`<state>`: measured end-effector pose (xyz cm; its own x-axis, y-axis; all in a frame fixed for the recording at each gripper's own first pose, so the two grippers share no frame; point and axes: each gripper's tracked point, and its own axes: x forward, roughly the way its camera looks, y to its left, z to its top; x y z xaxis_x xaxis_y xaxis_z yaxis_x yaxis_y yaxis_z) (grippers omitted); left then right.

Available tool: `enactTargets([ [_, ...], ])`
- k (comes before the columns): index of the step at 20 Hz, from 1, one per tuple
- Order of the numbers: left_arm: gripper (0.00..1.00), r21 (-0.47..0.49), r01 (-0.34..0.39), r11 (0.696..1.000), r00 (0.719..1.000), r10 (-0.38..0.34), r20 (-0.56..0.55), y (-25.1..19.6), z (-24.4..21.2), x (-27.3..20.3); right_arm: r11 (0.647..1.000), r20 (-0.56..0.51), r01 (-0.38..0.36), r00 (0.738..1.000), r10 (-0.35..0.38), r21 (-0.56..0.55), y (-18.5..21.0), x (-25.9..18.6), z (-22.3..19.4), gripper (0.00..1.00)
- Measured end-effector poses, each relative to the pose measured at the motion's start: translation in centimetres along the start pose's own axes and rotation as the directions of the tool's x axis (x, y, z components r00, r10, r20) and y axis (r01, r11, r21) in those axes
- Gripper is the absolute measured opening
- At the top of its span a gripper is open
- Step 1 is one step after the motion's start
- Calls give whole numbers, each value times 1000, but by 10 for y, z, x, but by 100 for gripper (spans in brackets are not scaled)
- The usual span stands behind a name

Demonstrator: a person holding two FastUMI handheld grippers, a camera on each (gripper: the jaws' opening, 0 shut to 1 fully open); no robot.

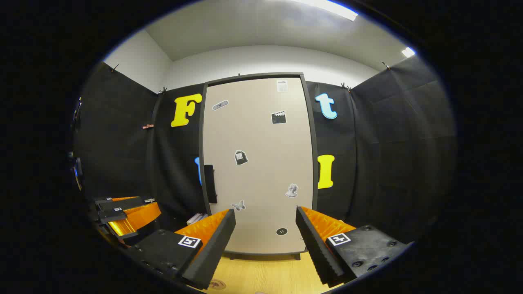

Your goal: Open the cabinet door with the right hand, grasp the bottle in the cabinet with the left hand and place it on the coaster, then close the cabinet door with the right hand.

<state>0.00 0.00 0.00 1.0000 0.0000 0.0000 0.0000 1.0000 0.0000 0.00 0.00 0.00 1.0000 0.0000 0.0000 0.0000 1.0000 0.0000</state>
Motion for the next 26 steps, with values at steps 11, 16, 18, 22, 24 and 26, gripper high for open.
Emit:
enactTargets([
  [11,95,22,-12,1000,1000,12,-2,-4,-1,-2,998,-5,-61,998,60,-20,10,0,-2,96],
  [16,95,15,-27,1000,1000,27,-14,-11,-6,-2,997,-14,-72,997,71,-23,5,-2,-3,96],
  [18,95,18,-33,999,999,33,-17,-14,-7,-2,997,-24,-77,997,77,-25,2,-2,-6,96],
  [22,95,27,-53,998,998,53,-20,-18,-8,-1,996,-17,-87,996,87,-26,-2,2,-5,96],
  [24,95,17,-90,996,996,91,-22,-18,-10,-1,993,-19,-110,994,110,-31,-7,6,-4,96],
  [26,95,0,-127,992,991,127,-28,-20,-14,-1,989,-31,-145,989,144,-32,-12,10,-6,96],
])
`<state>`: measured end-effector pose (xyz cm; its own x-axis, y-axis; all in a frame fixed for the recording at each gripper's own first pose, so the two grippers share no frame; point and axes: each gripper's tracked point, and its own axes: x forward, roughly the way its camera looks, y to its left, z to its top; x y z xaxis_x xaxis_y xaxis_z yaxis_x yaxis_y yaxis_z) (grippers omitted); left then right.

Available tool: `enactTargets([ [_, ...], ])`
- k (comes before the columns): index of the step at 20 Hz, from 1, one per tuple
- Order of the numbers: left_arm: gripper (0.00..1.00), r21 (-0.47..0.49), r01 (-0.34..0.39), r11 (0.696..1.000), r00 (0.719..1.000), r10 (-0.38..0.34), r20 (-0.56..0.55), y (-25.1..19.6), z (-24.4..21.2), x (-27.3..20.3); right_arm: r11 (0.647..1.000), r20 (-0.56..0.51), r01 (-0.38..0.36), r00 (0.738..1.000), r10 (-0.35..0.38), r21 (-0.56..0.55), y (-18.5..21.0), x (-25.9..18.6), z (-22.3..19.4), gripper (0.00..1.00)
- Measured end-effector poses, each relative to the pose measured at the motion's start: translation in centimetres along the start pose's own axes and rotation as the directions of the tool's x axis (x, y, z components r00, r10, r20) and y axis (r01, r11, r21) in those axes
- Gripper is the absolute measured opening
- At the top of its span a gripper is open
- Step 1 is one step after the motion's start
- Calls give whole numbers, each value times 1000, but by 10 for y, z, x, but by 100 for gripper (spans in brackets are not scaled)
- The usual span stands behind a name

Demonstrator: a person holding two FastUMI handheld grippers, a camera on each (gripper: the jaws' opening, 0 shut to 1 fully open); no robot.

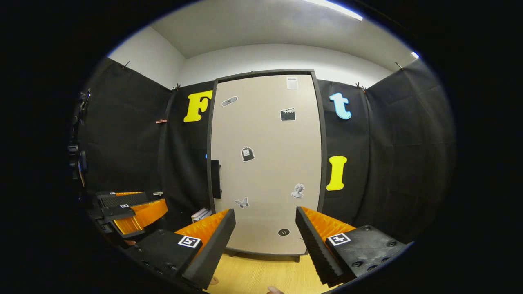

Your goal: Open the cabinet door with the right hand, grasp the bottle in the cabinet with the left hand and place it on the coaster, then close the cabinet door with the right hand.

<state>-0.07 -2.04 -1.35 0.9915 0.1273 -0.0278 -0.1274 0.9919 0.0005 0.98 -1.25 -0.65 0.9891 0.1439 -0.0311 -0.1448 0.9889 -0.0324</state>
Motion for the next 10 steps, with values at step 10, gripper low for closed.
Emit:
enactTargets([
  [10,94,-2,-75,997,997,75,-2,21,-1,10,998,-8,-61,998,61,0,11,29,-3,96],
])
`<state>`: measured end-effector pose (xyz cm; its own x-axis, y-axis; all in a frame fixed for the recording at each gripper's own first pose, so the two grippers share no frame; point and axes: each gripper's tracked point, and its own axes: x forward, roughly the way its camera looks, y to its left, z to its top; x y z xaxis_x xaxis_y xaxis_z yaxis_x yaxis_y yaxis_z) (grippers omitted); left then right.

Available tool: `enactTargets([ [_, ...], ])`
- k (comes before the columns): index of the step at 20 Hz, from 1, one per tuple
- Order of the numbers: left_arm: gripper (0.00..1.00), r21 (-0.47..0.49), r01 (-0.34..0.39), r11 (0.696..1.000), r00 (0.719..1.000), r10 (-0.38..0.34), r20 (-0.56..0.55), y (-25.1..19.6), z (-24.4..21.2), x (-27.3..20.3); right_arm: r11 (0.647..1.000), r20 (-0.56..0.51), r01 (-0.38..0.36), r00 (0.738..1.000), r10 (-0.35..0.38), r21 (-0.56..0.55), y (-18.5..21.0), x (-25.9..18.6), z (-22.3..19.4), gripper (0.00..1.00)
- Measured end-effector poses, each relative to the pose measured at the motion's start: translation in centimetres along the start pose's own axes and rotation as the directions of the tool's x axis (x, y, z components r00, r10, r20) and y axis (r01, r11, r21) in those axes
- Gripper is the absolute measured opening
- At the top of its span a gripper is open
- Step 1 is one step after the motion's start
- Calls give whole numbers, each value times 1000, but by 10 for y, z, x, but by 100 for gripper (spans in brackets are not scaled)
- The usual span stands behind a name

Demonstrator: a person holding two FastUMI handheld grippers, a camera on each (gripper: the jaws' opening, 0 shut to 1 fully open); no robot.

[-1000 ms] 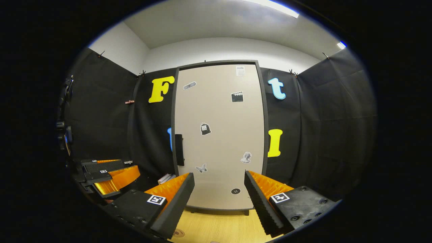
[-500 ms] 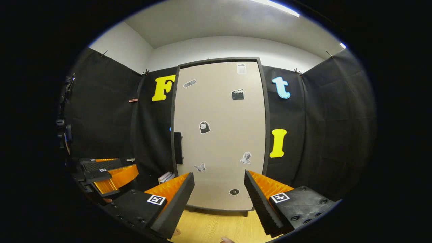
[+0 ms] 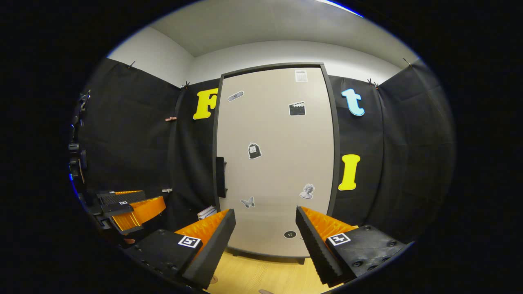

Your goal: Open the cabinet door with the right hand, grasp the bottle in the cabinet with the left hand and place it on the coaster, then close the cabinet door with the right hand.

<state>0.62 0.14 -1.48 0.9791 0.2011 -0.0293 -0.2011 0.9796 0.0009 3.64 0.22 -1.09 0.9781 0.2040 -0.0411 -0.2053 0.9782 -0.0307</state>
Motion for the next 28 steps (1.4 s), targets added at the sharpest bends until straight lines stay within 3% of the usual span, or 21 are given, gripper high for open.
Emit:
enactTargets([
  [18,95,37,155,987,988,-155,-14,112,0,31,998,79,57,995,-55,-34,124,118,4,98],
  [28,95,31,161,987,987,-160,-32,156,-11,46,989,82,145,986,-144,-6,129,189,-10,97],
])
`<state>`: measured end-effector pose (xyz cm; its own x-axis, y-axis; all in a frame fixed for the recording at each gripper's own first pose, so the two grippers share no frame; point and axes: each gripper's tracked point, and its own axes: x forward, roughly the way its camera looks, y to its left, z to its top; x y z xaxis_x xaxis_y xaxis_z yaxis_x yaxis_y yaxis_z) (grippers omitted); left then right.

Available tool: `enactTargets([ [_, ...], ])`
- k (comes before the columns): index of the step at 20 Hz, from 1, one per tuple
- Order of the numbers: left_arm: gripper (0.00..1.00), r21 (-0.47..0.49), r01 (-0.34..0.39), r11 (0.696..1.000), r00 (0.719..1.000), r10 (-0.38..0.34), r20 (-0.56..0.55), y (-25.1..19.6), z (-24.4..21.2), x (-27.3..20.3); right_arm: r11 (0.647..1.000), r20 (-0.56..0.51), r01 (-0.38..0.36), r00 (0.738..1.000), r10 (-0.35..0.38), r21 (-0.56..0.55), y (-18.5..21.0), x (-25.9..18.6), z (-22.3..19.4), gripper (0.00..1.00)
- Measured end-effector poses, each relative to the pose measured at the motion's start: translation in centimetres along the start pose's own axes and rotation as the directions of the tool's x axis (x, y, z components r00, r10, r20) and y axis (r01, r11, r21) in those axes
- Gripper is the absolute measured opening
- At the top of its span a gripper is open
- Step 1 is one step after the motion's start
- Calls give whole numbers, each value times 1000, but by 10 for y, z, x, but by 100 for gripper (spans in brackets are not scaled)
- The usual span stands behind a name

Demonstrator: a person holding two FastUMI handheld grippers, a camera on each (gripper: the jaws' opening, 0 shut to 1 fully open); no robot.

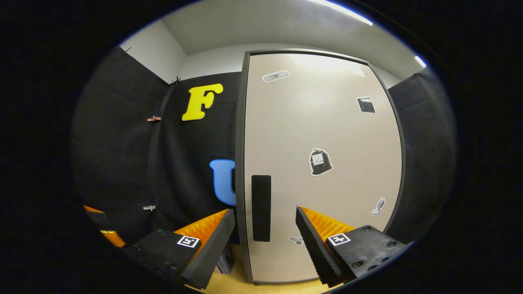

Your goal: Open the cabinet door with the right hand, grasp the bottle in the cabinet with the left hand and place it on the coaster, then close the cabinet door with the right hand.

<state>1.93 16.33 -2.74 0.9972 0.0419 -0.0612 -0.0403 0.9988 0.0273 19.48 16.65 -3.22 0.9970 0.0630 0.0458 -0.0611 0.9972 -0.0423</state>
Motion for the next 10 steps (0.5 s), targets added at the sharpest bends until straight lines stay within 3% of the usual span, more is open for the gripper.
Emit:
enactTargets([
  [6,95,-15,11,1000,1000,-11,-8,11,-6,2,998,-5,54,999,-54,11,-2,34,-12,95],
  [10,95,-30,18,999,1000,-18,-6,16,-9,4,996,-13,90,996,-90,19,-9,50,-18,84],
])
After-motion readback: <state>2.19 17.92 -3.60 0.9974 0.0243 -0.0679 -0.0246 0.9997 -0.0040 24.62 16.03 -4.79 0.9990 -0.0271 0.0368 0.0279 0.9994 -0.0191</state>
